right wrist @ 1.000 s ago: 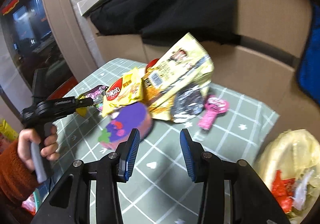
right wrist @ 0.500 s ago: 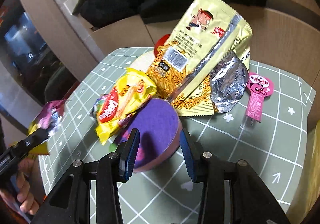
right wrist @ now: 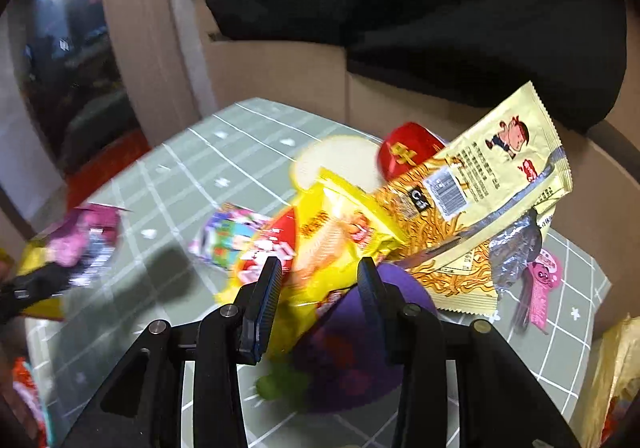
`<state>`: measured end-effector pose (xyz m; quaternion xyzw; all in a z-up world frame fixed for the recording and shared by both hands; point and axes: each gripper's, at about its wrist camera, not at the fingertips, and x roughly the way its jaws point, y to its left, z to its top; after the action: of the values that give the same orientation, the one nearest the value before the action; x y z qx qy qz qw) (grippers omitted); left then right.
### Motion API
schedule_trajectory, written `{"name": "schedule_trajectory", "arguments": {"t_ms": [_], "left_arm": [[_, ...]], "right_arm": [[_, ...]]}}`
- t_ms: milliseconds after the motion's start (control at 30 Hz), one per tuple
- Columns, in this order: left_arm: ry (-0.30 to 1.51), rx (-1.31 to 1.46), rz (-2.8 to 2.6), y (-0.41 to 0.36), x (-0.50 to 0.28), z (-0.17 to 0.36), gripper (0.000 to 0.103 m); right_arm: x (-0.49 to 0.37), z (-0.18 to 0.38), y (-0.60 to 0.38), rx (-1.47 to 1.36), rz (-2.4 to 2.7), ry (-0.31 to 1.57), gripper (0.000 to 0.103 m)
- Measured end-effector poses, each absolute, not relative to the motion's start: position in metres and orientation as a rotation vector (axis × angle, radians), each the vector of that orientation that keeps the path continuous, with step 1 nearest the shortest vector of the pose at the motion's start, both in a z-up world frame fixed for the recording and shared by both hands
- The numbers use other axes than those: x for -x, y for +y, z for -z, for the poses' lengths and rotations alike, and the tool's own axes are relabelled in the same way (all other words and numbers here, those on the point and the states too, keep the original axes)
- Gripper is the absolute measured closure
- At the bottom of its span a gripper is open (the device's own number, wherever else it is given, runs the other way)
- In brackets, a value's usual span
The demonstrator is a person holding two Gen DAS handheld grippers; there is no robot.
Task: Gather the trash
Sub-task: 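Grasp the pink-yellow wrapper with left gripper while right grasps the yellow Hebe wrapper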
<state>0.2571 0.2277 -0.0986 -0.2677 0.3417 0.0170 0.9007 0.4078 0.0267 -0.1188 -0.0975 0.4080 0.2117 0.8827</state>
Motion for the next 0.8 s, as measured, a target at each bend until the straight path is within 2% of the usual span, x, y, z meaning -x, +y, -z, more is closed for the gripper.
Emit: {"name": "schedule_trajectory", "arguments": {"t_ms": [200,233,267,300,433,800], "left_arm": [[0.729,0.567,-0.023,0.228,-0.263,0.103,0.074],[0.736,0.569,-0.018,0.226,-0.264,0.104,0.074],[0.741,0.572,-0.012,0.225,-0.265,0.104,0.074],[0.744,0.573,-0.006,0.223,-0.265,0.104,0.074],[0.734,0.557,0.009,0.214,-0.263,0.098,0.074],[0.663,0.479,0.055,0.177,-0.263,0.06,0.074]], "right_arm": [[-0.407,0.13,0.029,0.286,-0.447,0.852,0.065],[-0.404,0.129,0.03,0.299,-0.473,0.852,0.067],[-0.402,0.129,0.03,0.311,-0.491,0.85,0.077],[-0.398,0.128,0.029,0.318,-0.507,0.846,0.081],[-0.389,0.117,0.008,0.243,-0.556,0.864,0.087],[-0.36,0.055,-0.049,0.161,-0.522,0.737,0.089]]}}
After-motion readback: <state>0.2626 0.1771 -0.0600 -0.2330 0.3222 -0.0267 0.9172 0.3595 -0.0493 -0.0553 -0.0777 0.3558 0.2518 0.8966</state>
